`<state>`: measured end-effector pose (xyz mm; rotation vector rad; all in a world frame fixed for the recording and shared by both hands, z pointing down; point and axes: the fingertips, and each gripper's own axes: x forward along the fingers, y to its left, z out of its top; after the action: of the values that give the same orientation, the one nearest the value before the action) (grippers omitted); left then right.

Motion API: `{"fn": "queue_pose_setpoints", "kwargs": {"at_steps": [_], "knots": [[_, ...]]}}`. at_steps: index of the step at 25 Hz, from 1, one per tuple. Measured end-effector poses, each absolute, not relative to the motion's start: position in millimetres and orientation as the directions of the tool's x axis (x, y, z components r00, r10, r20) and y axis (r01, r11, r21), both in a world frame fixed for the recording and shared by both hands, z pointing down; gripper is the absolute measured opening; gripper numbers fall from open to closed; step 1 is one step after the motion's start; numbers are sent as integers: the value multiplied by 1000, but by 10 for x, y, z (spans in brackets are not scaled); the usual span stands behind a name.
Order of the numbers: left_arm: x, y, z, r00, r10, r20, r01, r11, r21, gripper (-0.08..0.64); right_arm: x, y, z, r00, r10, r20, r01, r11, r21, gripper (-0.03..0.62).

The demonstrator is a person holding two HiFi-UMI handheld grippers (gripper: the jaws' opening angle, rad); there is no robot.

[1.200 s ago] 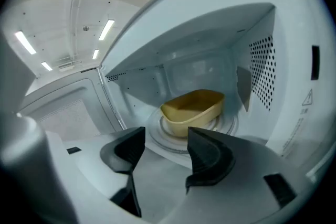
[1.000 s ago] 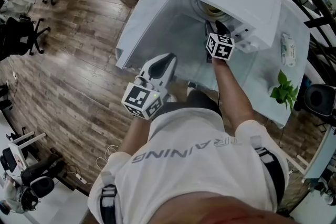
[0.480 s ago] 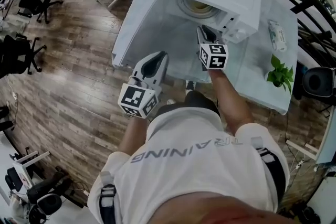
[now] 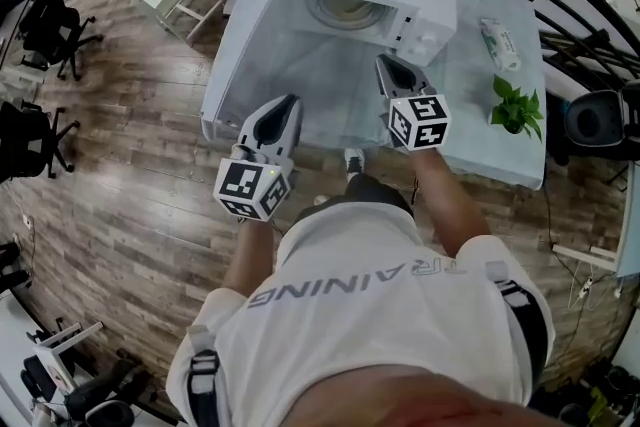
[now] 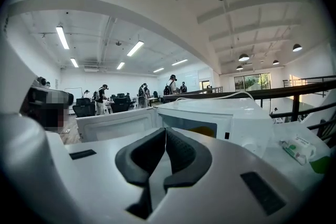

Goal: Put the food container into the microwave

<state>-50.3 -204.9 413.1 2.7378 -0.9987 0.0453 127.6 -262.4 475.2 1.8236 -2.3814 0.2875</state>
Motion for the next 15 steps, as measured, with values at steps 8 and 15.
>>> {"fn": "queue_pose_setpoints", "kwargs": {"at_steps": [8,15], "knots": [[-478,-1861,4005,786,-613,79,-616,-768,177,52,1175,-2022,4228,-270,-950,156,-963,264,-58,23],[-380,-1780,3924,801,-596,56,-596,-785,168,52,1303,-1803,3985,-238,-964,121,-970,242,19,23]]}}
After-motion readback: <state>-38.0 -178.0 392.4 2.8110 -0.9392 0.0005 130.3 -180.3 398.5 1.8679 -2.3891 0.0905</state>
